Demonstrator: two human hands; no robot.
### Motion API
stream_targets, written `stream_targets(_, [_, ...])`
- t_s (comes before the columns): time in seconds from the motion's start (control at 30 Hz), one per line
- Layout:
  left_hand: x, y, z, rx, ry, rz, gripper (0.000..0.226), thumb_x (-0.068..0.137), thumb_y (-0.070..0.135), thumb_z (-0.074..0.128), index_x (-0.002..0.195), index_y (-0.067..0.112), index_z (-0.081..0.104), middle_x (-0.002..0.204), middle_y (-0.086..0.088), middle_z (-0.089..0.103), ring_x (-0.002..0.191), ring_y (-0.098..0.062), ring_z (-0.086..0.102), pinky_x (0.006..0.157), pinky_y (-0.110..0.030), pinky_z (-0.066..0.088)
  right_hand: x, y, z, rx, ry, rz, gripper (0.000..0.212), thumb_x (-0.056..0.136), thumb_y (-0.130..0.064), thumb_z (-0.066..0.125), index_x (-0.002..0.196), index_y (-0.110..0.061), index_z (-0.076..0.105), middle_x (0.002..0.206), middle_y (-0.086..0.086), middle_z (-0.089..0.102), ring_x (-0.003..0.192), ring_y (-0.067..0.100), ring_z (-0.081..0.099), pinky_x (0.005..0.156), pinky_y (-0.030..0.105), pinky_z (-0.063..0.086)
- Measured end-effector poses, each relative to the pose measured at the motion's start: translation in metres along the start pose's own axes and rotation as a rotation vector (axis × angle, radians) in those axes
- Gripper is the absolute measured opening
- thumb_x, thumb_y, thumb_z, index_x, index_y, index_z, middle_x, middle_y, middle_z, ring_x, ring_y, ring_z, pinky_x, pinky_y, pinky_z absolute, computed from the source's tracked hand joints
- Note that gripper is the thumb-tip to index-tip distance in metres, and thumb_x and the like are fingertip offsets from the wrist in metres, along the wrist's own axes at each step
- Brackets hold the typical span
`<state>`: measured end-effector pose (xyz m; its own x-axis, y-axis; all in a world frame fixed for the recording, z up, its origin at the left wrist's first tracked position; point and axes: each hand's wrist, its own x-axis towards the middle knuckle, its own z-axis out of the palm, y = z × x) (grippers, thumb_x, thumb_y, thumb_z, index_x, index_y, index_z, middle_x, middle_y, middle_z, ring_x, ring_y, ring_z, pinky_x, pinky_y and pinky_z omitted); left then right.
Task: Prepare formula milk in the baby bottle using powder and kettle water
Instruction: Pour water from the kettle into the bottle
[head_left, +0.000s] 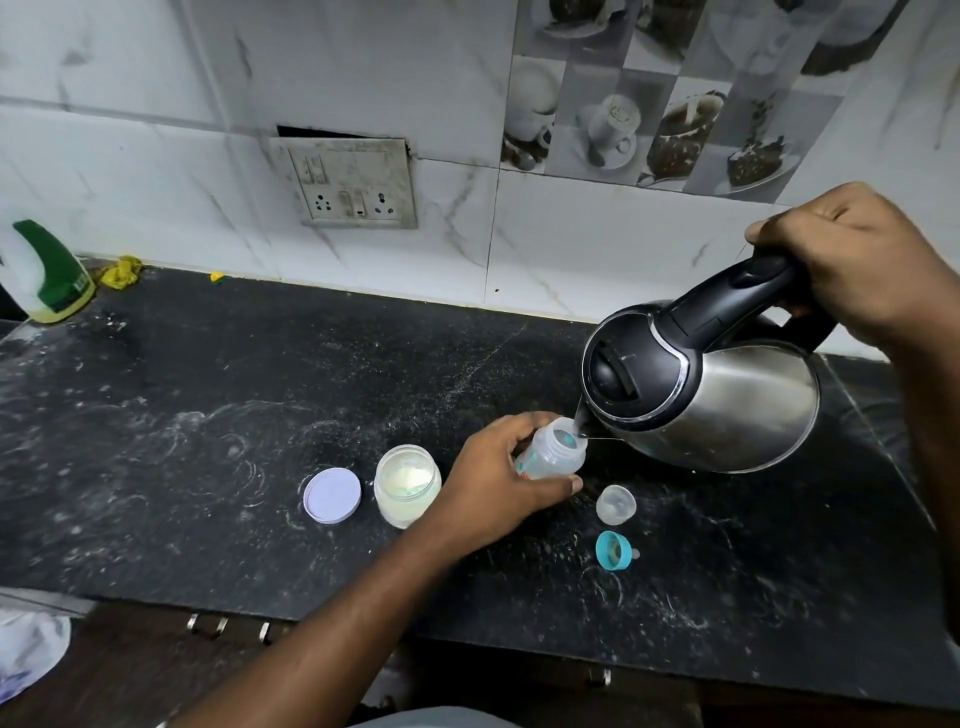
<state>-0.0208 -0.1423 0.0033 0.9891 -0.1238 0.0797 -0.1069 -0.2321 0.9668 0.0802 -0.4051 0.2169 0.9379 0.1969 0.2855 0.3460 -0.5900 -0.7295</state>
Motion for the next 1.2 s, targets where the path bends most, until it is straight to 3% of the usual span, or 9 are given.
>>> stream_targets(0.27, [-0.001,-0.002,-0.001,0.01,-0.004,-0.009,0.063,0.075,0.039,0.096,0.133,0.036,0.071,0.125,0.011,0.074,0.116,-0.008,0.071,0.106,-0.043,0.058,0.006,0.003,0.001,-0.094,0.001,-0.017,0.047,0.084,-0.042,0.058,0.056,-0.005,0.059,0.036,0.003,0.042,0.035,0.017,0.037,0.037,0.019,0.031])
stream_targets(0.5, [0.001,-0.004,-0.001,0.028,0.018,0.001,0.059,0.074,0.041,0.096,0.127,0.047,0.069,0.124,0.014,0.074,0.115,-0.005,0.07,0.106,-0.038,0.057,0.008,0.003,0.0,-0.106,-0.001,-0.013,0.045,0.085,-0.041,0.058,0.055,-0.008,0.059,0.035,0.002,0.043,0.034,0.015,0.037,0.036,0.017,0.03])
stream_targets(0.7, [0.002,-0.009,0.0,0.049,0.011,-0.017,0.063,0.074,0.044,0.095,0.132,0.04,0.07,0.126,0.015,0.073,0.117,-0.007,0.069,0.107,-0.044,0.057,0.007,0.0,-0.001,-0.131,-0.013,-0.028,0.045,0.087,-0.039,0.057,0.052,-0.011,0.059,0.035,0.002,0.044,0.033,0.012,0.038,0.036,0.015,0.031])
stream_targets(1.2, [0.002,-0.012,0.0,0.041,0.015,-0.027,0.063,0.071,0.049,0.093,0.129,0.043,0.069,0.126,0.015,0.073,0.117,-0.007,0.07,0.107,-0.044,0.057,0.006,-0.009,-0.002,-0.148,-0.026,-0.038,0.046,0.088,-0.036,0.056,0.05,-0.012,0.06,0.035,0.003,0.047,0.031,0.01,0.037,0.037,0.014,0.03])
